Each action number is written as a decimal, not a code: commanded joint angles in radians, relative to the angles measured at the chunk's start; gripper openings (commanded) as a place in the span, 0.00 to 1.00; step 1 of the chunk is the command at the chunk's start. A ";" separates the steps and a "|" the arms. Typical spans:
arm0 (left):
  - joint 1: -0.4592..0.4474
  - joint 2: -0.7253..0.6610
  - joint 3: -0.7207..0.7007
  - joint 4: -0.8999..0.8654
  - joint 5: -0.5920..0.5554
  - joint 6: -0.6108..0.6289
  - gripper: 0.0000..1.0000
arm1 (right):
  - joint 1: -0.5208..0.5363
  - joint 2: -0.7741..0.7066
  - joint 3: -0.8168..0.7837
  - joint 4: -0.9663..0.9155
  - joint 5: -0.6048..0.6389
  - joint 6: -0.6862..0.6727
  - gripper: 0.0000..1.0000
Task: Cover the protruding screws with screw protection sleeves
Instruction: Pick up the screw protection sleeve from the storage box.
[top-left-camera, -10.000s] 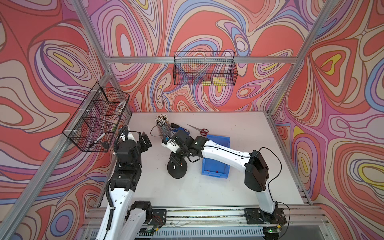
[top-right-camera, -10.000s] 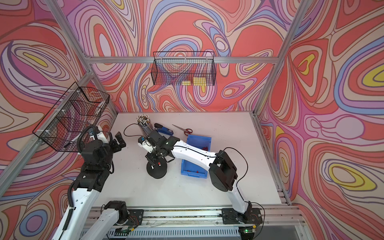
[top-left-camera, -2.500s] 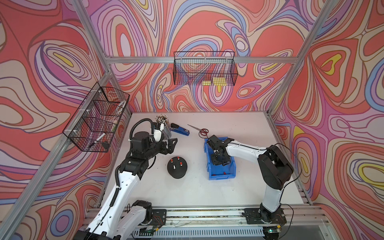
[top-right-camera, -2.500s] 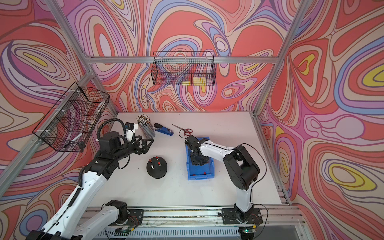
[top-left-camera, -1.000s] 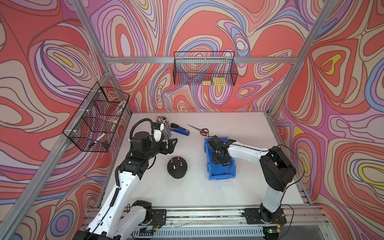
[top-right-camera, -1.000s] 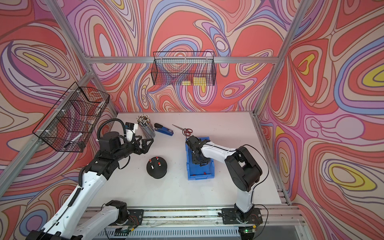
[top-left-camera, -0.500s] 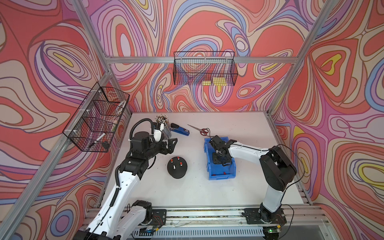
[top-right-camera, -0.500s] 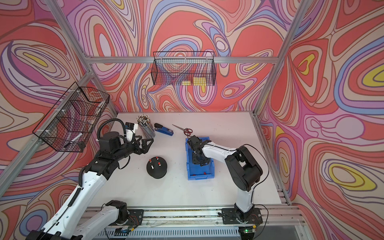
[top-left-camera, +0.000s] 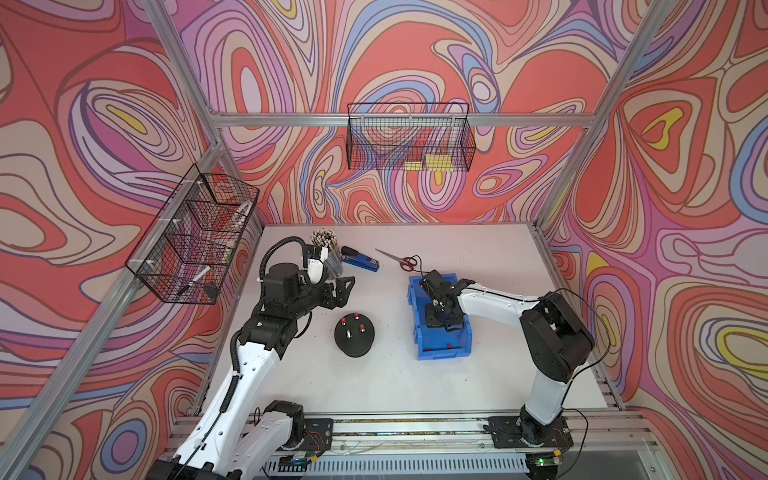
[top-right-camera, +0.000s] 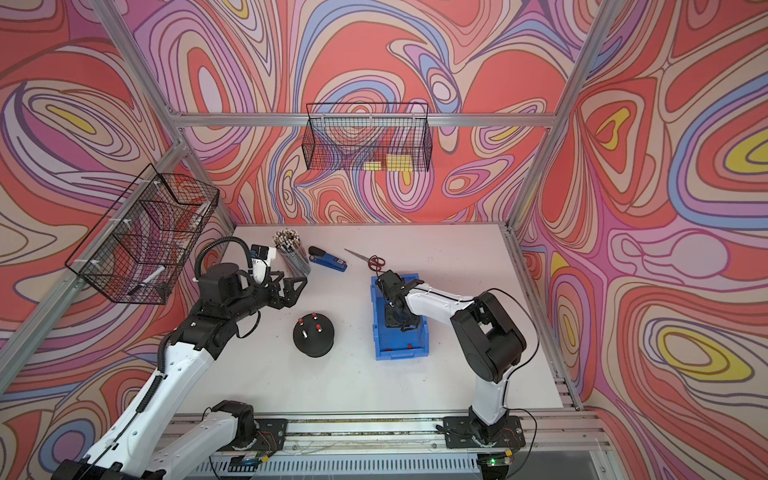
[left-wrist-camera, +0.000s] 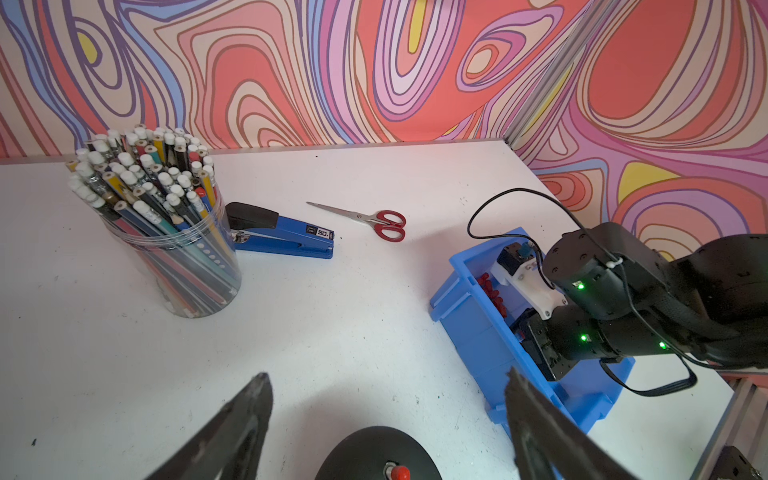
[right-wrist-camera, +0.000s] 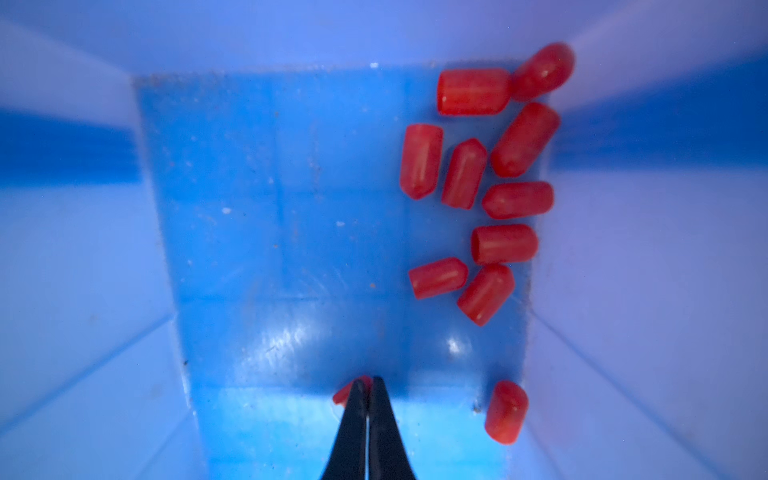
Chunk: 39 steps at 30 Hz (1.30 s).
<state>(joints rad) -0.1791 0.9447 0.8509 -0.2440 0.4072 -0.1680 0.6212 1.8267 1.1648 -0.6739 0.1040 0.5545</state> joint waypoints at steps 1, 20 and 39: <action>-0.006 0.006 0.028 -0.008 0.002 0.013 0.87 | -0.005 -0.044 -0.013 -0.011 -0.007 -0.016 0.00; -0.073 0.127 0.038 0.159 0.479 -0.132 0.83 | 0.019 -0.575 -0.206 0.416 -0.228 -0.153 0.00; -0.123 0.206 0.086 0.105 0.547 -0.143 0.62 | 0.206 -0.409 0.060 0.475 -0.234 -0.148 0.00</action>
<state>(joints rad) -0.2958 1.1419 0.9073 -0.1181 0.9348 -0.3256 0.8139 1.4014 1.1973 -0.2123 -0.1162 0.4049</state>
